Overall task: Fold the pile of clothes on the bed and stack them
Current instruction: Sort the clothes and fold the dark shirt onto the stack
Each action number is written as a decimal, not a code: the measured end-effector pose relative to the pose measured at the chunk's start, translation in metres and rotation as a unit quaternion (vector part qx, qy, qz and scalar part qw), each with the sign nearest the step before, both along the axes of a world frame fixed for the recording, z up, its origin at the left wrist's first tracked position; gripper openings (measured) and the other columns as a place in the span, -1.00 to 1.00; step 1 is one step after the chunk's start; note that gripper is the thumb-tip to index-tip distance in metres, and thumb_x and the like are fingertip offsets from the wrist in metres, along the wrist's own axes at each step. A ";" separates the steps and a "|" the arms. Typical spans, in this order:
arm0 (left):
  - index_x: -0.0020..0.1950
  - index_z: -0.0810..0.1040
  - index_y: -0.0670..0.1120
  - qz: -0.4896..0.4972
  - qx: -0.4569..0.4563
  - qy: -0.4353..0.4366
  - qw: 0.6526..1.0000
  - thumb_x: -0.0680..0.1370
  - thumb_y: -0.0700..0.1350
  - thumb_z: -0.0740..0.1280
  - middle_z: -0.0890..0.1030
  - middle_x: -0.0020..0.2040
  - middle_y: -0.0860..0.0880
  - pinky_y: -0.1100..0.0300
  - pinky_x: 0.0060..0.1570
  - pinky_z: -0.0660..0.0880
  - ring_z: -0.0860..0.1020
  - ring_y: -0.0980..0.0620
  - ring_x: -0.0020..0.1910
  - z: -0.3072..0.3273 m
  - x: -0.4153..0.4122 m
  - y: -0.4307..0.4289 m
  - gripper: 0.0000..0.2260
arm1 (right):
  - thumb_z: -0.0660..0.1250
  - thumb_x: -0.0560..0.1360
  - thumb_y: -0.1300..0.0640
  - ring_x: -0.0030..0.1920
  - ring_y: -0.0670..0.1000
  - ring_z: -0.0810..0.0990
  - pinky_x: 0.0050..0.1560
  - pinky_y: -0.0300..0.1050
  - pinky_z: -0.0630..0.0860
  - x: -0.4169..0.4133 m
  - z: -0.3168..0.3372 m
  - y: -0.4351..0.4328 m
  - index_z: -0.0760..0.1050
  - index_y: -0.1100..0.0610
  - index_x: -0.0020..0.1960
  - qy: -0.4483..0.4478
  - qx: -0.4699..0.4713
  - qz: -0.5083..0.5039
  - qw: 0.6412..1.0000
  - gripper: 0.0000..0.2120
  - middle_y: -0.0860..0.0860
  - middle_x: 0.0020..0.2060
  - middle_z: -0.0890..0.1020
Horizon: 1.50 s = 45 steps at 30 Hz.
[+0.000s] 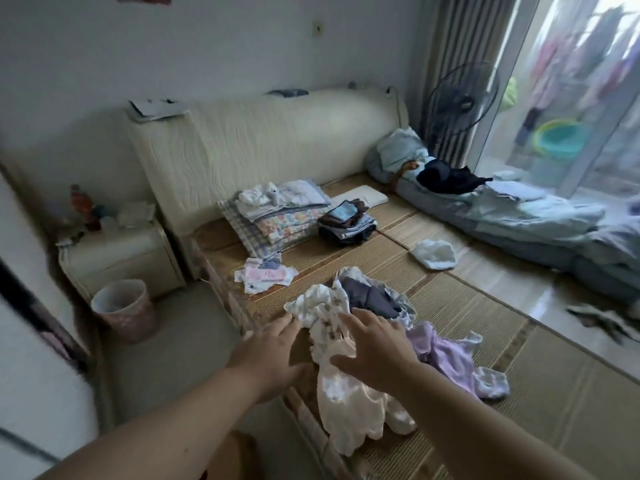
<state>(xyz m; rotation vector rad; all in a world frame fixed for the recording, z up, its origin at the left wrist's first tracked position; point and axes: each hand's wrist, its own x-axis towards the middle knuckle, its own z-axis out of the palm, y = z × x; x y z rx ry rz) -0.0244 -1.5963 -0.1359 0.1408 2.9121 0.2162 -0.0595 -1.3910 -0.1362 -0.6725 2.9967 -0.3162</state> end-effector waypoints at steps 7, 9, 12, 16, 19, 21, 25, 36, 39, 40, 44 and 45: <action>0.57 -0.01 0.09 -0.071 0.007 -0.001 0.997 0.49 0.36 0.12 0.03 0.58 0.04 -0.05 0.42 0.10 0.08 0.01 0.53 -0.008 -0.129 0.026 -0.26 | 0.26 0.39 -0.34 0.37 0.09 0.35 0.27 0.14 0.27 -0.107 -0.022 0.016 0.12 -0.12 0.48 -0.007 0.007 -0.068 0.998 -0.25 -0.04 0.42 0.31; 0.57 0.00 0.08 -0.071 0.009 -0.006 0.997 0.49 0.38 0.10 0.02 0.58 0.04 -0.07 0.43 0.09 0.08 0.02 0.53 -0.009 -0.165 0.030 -0.26 | 0.25 0.40 -0.35 0.37 0.09 0.34 0.30 0.16 0.26 -0.140 -0.023 0.021 0.11 -0.12 0.49 -0.011 0.015 -0.074 0.997 -0.24 -0.04 0.42 0.31; 0.57 -0.01 0.07 -0.072 0.010 -0.004 0.997 0.47 0.43 0.06 0.02 0.58 0.02 -0.09 0.45 0.05 0.06 0.02 0.54 -0.012 -0.211 0.038 -0.22 | 0.26 0.40 -0.35 0.42 0.08 0.29 0.36 0.20 0.20 -0.186 -0.021 0.031 0.10 -0.10 0.50 -0.014 0.028 -0.089 0.996 -0.23 -0.03 0.47 0.26; 0.56 0.01 0.07 -0.078 0.031 -0.003 0.996 0.49 0.36 0.13 0.04 0.58 0.02 -0.06 0.44 0.10 0.10 0.02 0.53 -0.014 -0.257 0.045 -0.26 | 0.25 0.40 -0.36 0.43 0.07 0.28 0.37 0.20 0.19 -0.224 -0.018 0.045 0.11 -0.12 0.51 -0.019 0.015 -0.125 0.992 -0.23 -0.02 0.49 0.24; 0.57 0.01 0.07 -0.090 0.036 -0.003 0.995 0.49 0.33 0.17 0.03 0.58 0.03 -0.06 0.43 0.13 0.10 0.02 0.53 -0.012 -0.291 0.053 -0.25 | 0.25 0.40 -0.34 0.43 0.05 0.28 0.39 0.19 0.18 -0.243 -0.023 0.057 0.10 -0.13 0.51 -0.028 -0.004 -0.164 0.986 -0.23 -0.03 0.48 0.25; 0.57 0.02 0.07 -0.105 0.038 -0.001 0.994 0.49 0.32 0.19 0.04 0.58 0.04 -0.06 0.42 0.14 0.11 0.02 0.52 -0.010 -0.310 0.061 -0.26 | 0.24 0.41 -0.32 0.45 0.05 0.25 0.41 0.22 0.17 -0.251 -0.025 0.066 0.08 -0.13 0.52 -0.044 -0.011 -0.189 0.981 -0.24 -0.02 0.50 0.22; 0.57 0.02 0.08 -0.152 0.042 -0.005 0.988 0.50 0.29 0.20 0.04 0.58 0.03 -0.05 0.45 0.12 0.09 0.03 0.53 -0.011 -0.344 0.082 -0.28 | 0.22 0.42 -0.31 0.46 0.05 0.24 0.41 0.23 0.19 -0.263 -0.027 0.086 0.05 -0.13 0.53 -0.054 -0.019 -0.241 0.969 -0.24 -0.03 0.51 0.20; 0.56 0.03 0.09 -0.320 0.054 0.004 0.946 0.51 0.30 0.19 0.04 0.58 0.05 -0.10 0.47 0.10 0.07 0.05 0.53 -0.041 -0.462 0.084 -0.29 | 0.24 0.43 -0.32 0.48 0.02 0.20 0.42 0.19 0.17 -0.326 -0.055 0.054 0.00 -0.12 0.54 -0.033 -0.014 -0.390 0.920 -0.20 -0.02 0.52 0.19; 0.56 -0.01 0.08 -0.358 0.050 0.002 0.932 0.50 0.30 0.19 0.03 0.58 0.05 -0.11 0.47 0.11 0.05 0.05 0.54 -0.056 -0.503 0.062 -0.28 | 0.26 0.43 -0.30 0.49 0.00 0.17 0.44 0.23 0.13 -0.352 -0.071 0.015 -0.02 -0.10 0.55 -0.045 -0.050 -0.454 0.889 -0.18 -0.03 0.51 0.19; 0.56 -0.01 0.08 -0.366 0.052 0.004 0.929 0.50 0.32 0.18 0.03 0.58 0.05 -0.12 0.46 0.12 0.05 0.05 0.54 -0.059 -0.514 0.057 -0.27 | 0.27 0.43 -0.30 0.49 -0.01 0.17 0.44 0.24 0.11 -0.358 -0.073 0.005 -0.03 -0.09 0.55 -0.041 -0.062 -0.473 0.878 -0.18 -0.04 0.51 0.19; 0.56 -0.01 0.08 -0.423 0.069 0.000 0.903 0.48 0.35 0.17 0.03 0.58 0.04 -0.13 0.46 0.11 0.03 0.04 0.54 -0.077 -0.550 0.044 -0.24 | 0.28 0.43 -0.29 0.49 0.00 0.14 0.44 0.26 0.03 -0.380 -0.088 -0.029 -0.04 -0.09 0.55 -0.037 -0.076 -0.524 0.847 -0.17 -0.03 0.51 0.16; 0.56 -0.01 0.08 -0.430 0.080 0.000 0.899 0.47 0.37 0.16 0.03 0.58 0.04 -0.13 0.46 0.11 0.03 0.04 0.54 -0.081 -0.553 0.044 -0.24 | 0.27 0.43 -0.30 0.49 0.00 0.13 0.45 0.25 0.02 -0.382 -0.090 -0.033 -0.03 -0.09 0.55 -0.031 -0.079 -0.527 0.846 -0.17 -0.03 0.51 0.16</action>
